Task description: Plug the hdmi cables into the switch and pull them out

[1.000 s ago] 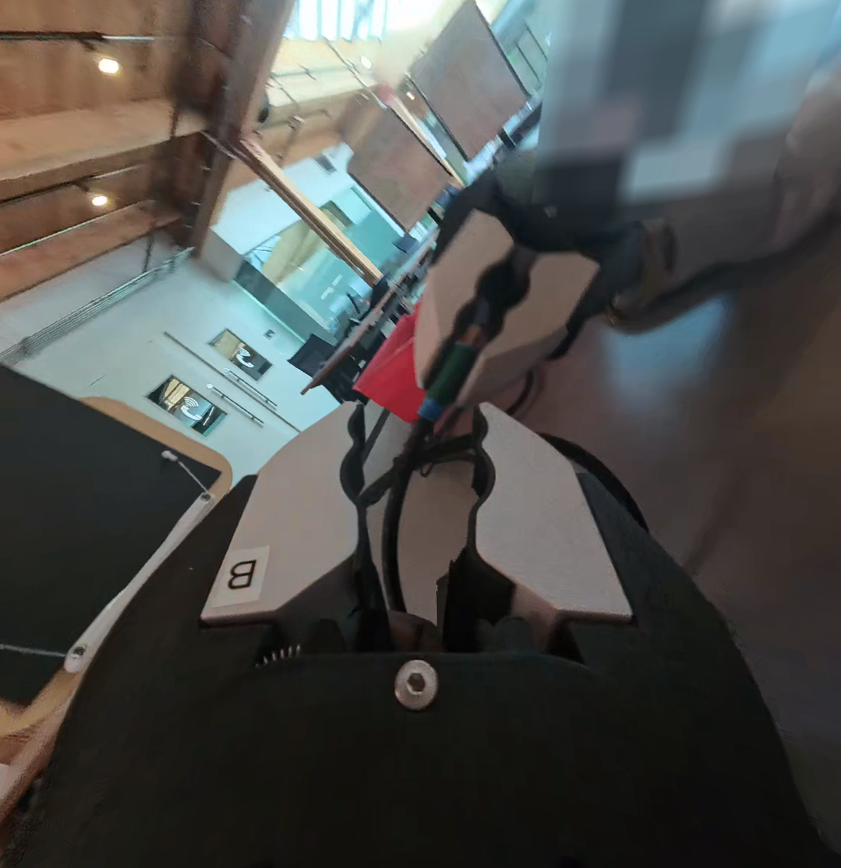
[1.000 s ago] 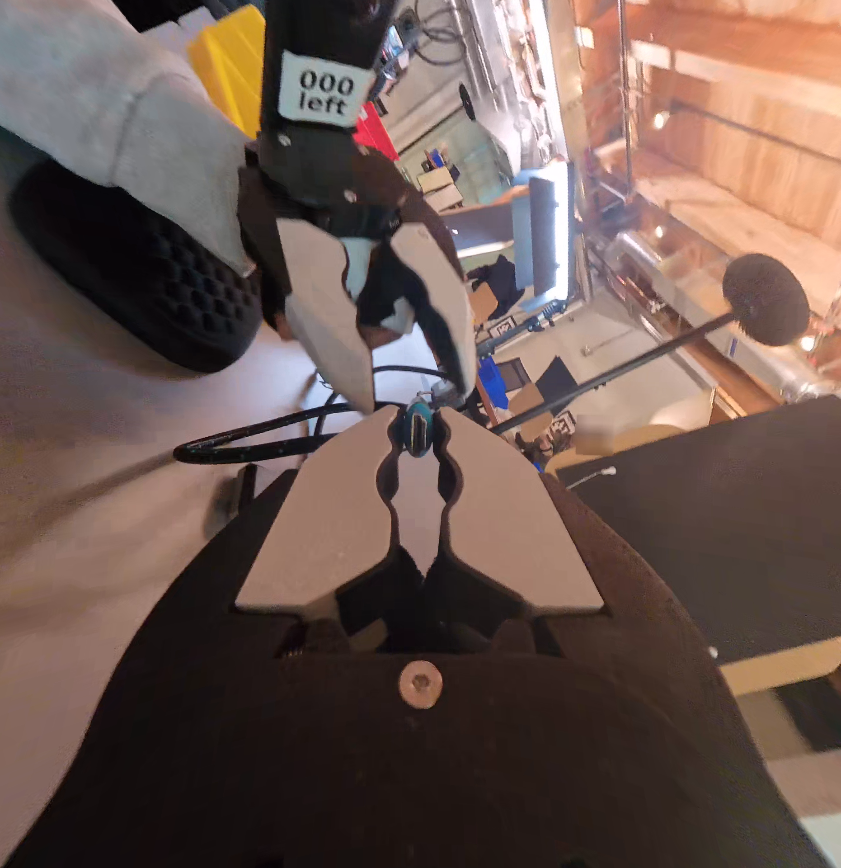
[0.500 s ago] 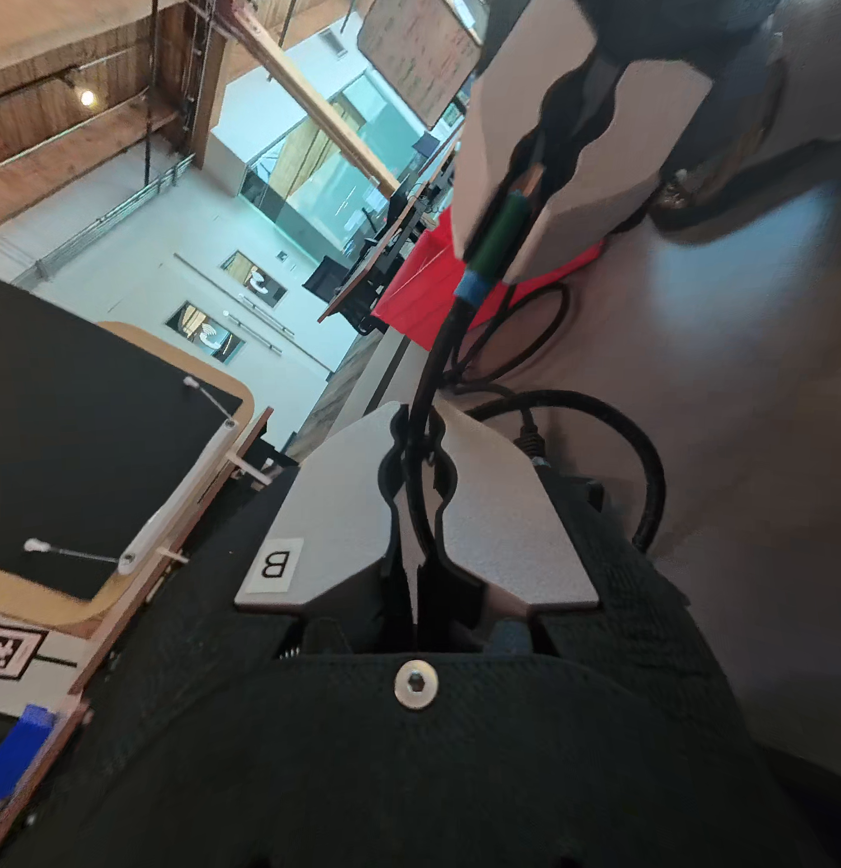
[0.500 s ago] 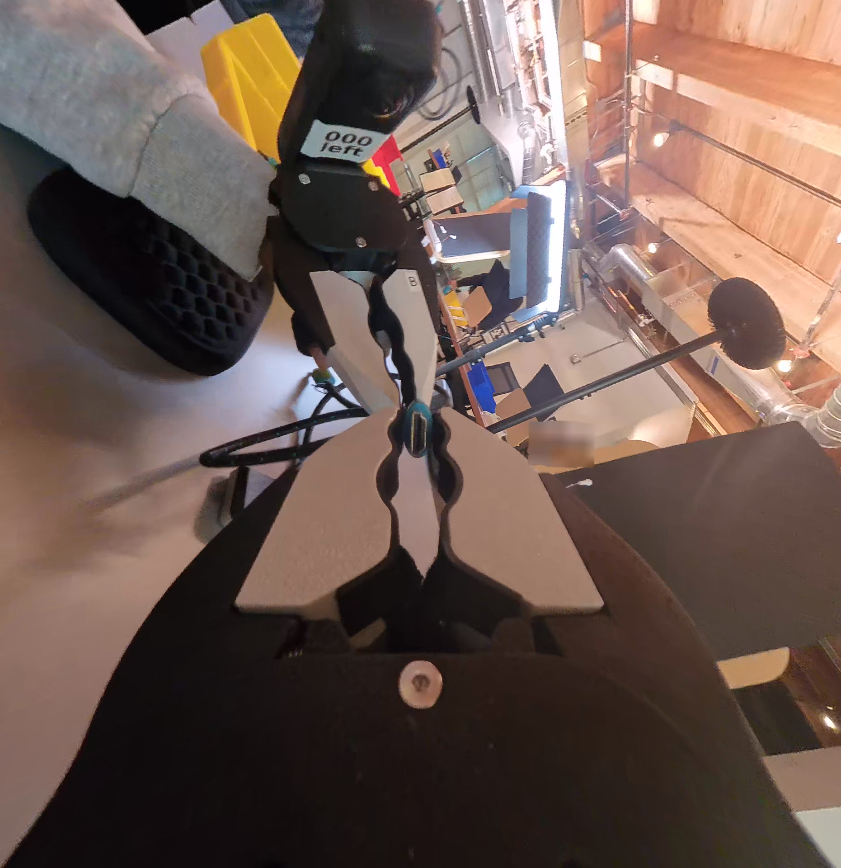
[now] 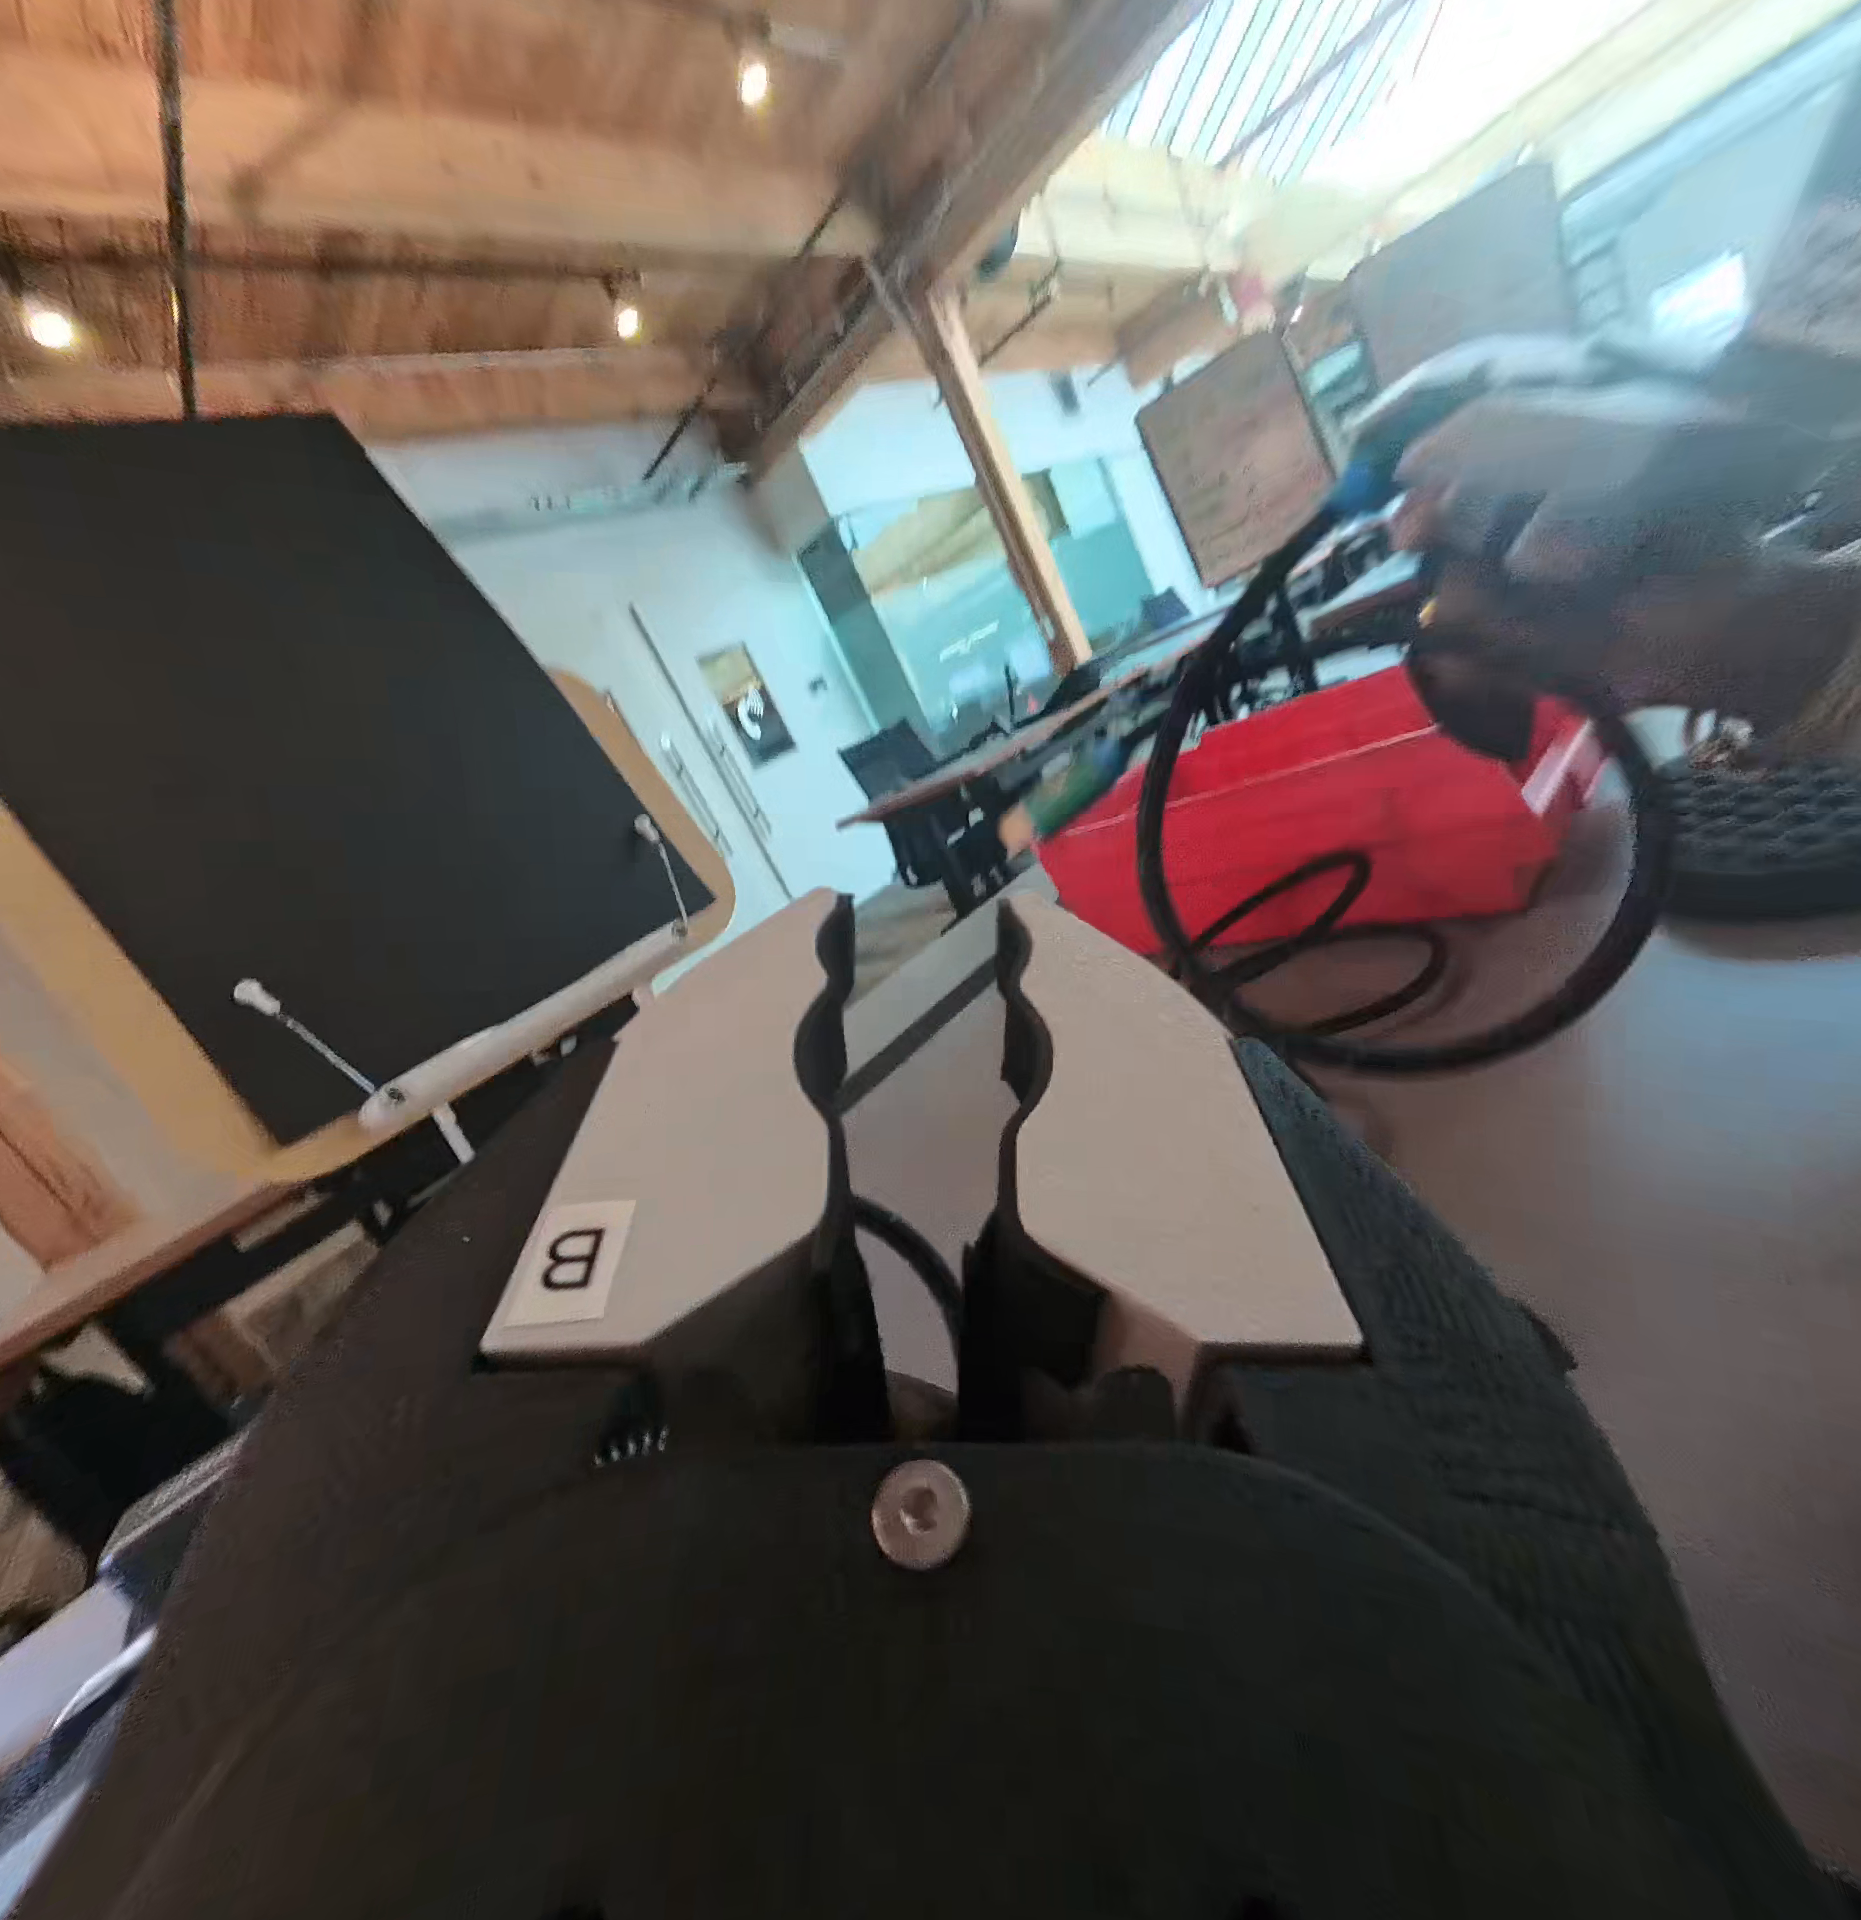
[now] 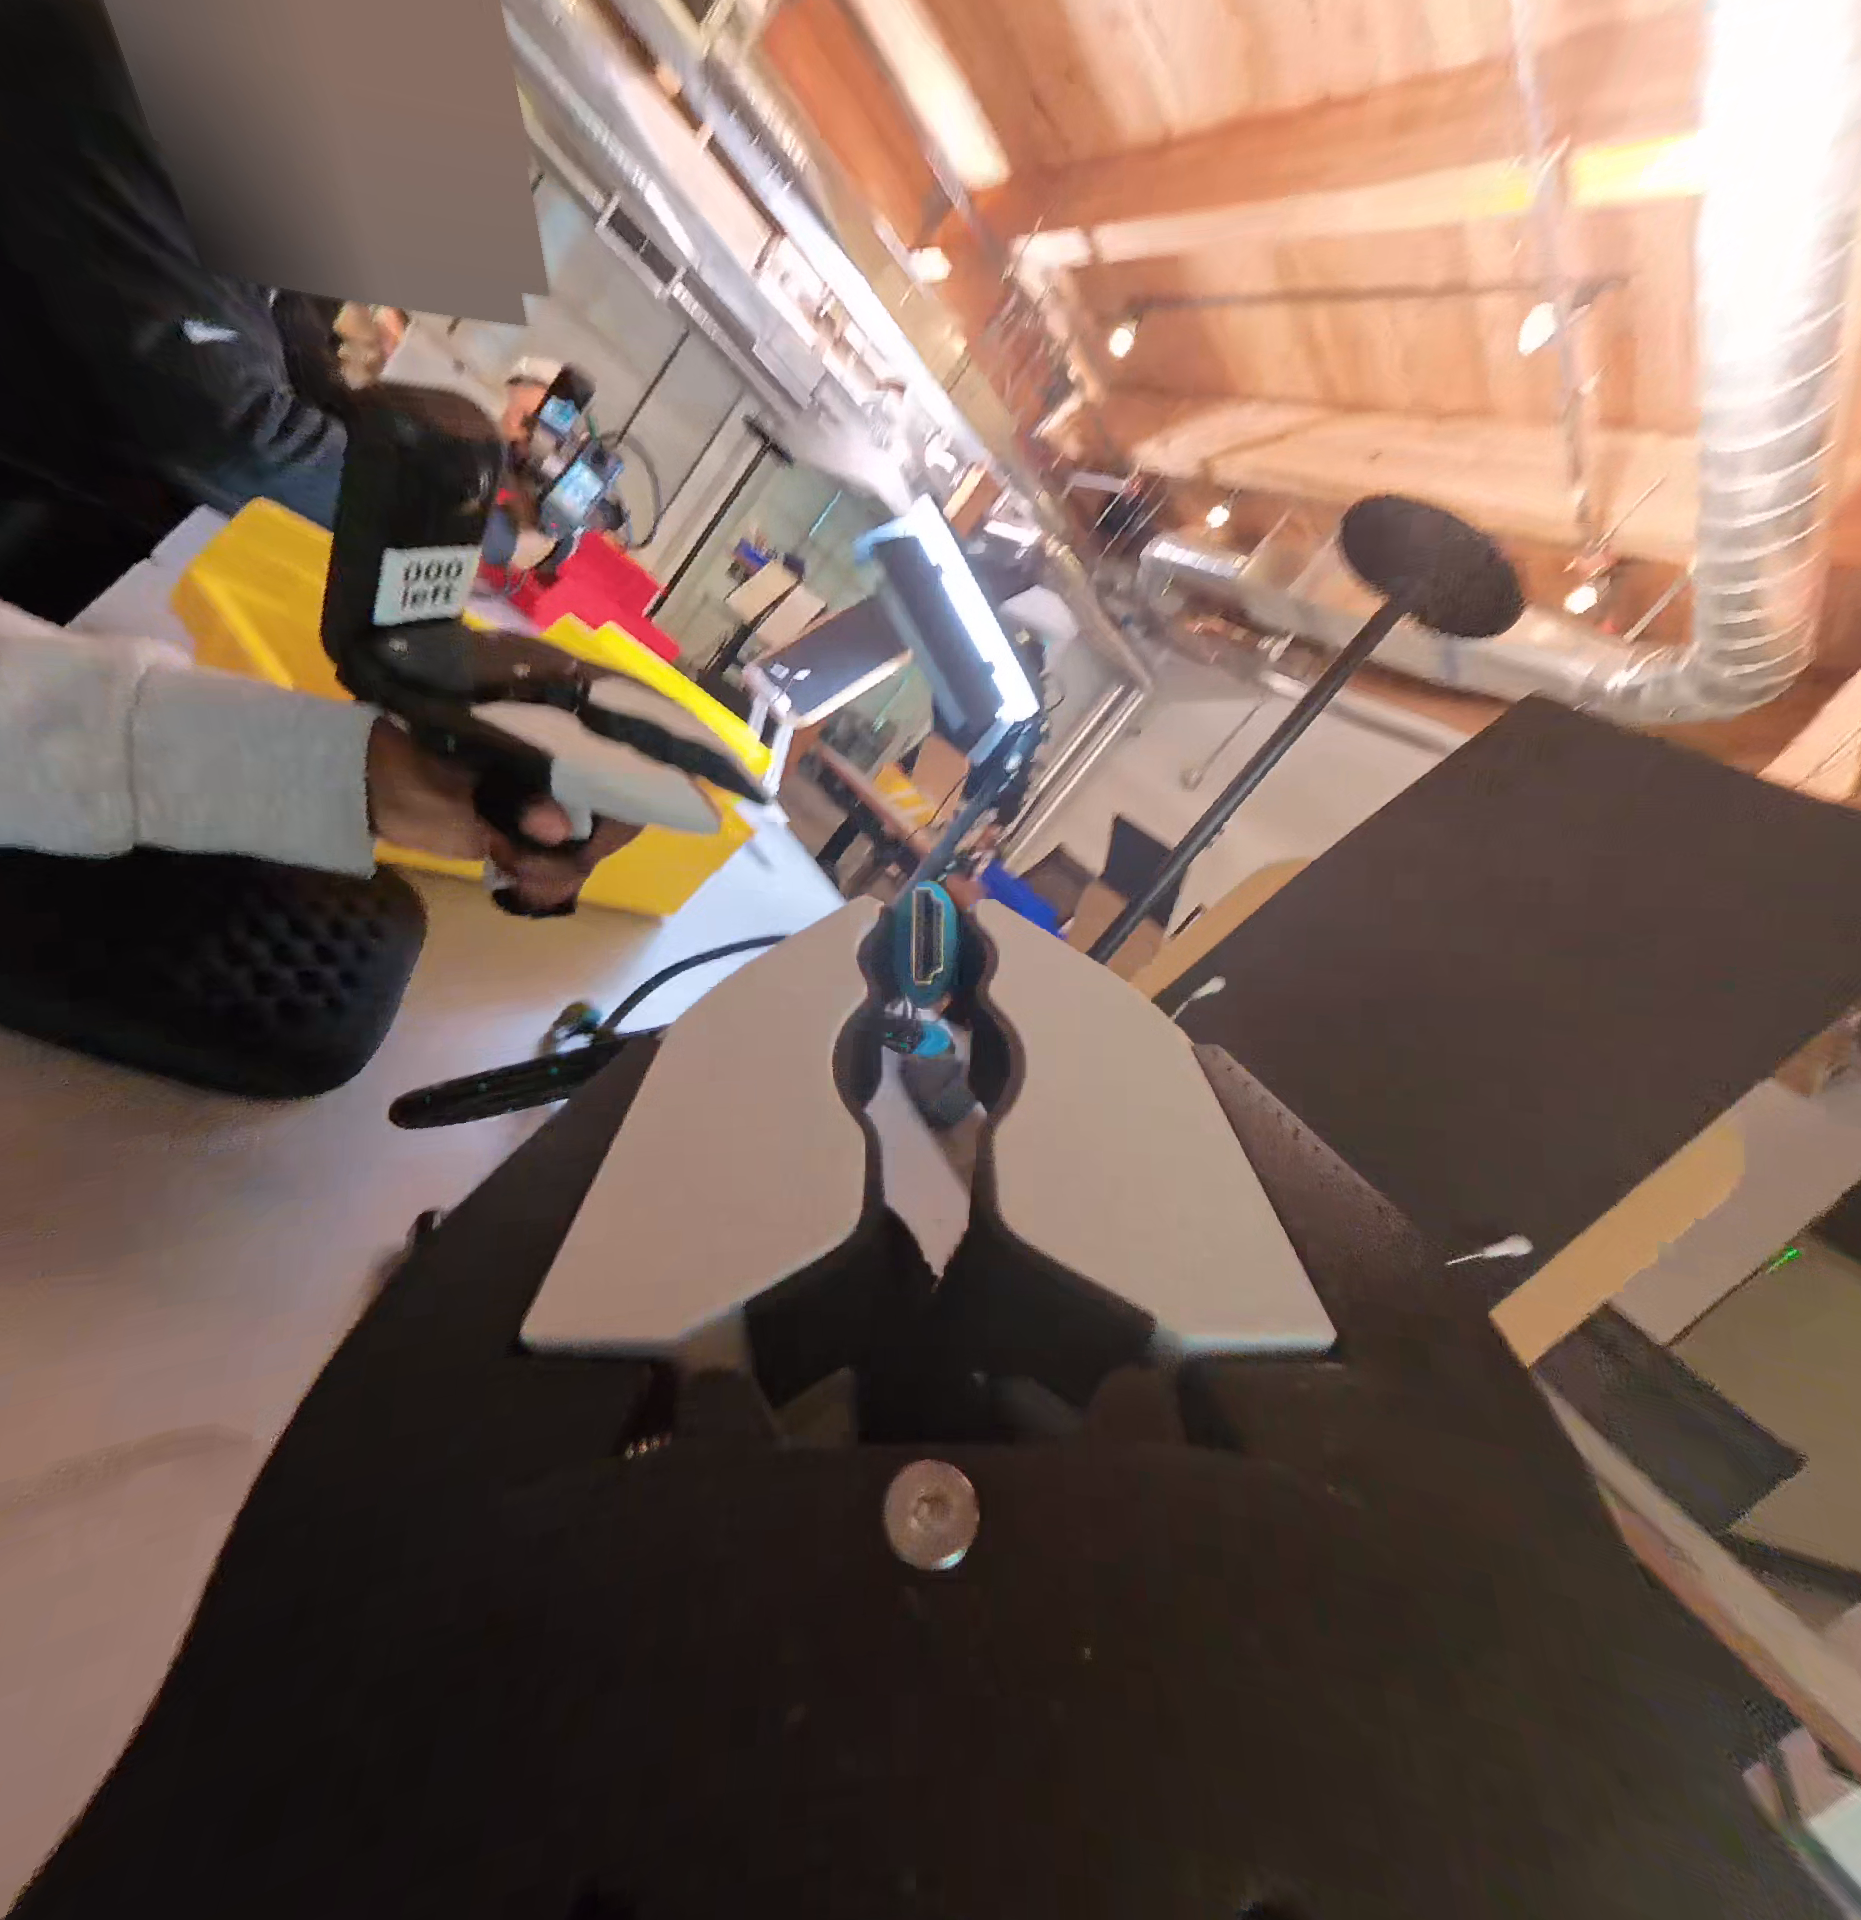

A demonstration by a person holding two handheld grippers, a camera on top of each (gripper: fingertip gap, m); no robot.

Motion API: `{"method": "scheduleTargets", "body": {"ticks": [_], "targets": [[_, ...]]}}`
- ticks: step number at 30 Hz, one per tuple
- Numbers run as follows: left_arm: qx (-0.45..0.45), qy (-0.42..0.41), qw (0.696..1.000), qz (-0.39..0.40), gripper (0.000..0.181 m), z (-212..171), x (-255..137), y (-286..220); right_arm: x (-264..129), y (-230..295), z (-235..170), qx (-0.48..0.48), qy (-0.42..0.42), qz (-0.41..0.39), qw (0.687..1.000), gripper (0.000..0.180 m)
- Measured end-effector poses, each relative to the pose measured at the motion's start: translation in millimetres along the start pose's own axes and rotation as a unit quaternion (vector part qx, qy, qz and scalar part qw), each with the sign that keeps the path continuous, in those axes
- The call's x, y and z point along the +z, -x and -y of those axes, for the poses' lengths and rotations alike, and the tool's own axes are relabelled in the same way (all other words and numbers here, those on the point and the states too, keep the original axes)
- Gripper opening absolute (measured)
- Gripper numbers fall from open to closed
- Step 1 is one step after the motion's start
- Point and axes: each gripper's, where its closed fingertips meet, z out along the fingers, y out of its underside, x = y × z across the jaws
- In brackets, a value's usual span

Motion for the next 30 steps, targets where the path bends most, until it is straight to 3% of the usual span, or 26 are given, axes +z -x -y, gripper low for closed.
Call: {"method": "scheduleTargets", "body": {"ticks": [6,10,13,16,18,21,23,27,30], "targets": [[0.015,-0.016,1.0,-0.018,0.036,2.4,1.9,-15.6,16.0,18.4,-15.5,0.072,0.02,0.044,0.996,0.011],[0.039,-0.007,0.995,0.095,0.04,-1.8,-4.6,22.2,9.2,3.7,15.5,0.207,-0.087,0.072,0.972,0.011],[0.041,-0.019,0.994,0.104,0.046,0.6,-5.7,25.0,6.1,-7.7,28.2,0.291,-0.138,0.093,0.942,0.011],[0.034,-0.054,0.994,0.086,0.04,14.8,-6.0,15.2,13.4,-0.2,7.7,0.246,-0.076,0.082,0.963,0.011],[-0.026,-0.086,0.994,0.056,0.032,25.3,-7.7,9.9,18.0,11.7,-7.4,0.185,-0.022,0.085,0.979,0.012],[-0.133,-0.054,0.983,-0.114,0.026,22.8,1.5,-34.7,26.4,38.6,-18.4,0.071,0.028,0.113,0.991,0.012],[-0.077,0.009,0.982,-0.171,0.025,5.9,8.8,-61.9,32.6,59.7,-20.9,0.021,0.047,0.143,0.988,0.012],[0.089,0.077,0.975,-0.19,0.035,-21.0,17.7,-93.1,40.0,86.7,-25.7,-0.013,0.063,0.179,0.982,0.011],[0.145,0.106,0.964,-0.195,0.027,-33.6,20.6,-102.9,41.5,93.1,-22.5,-0.013,0.051,0.184,0.981,0.012]]}}
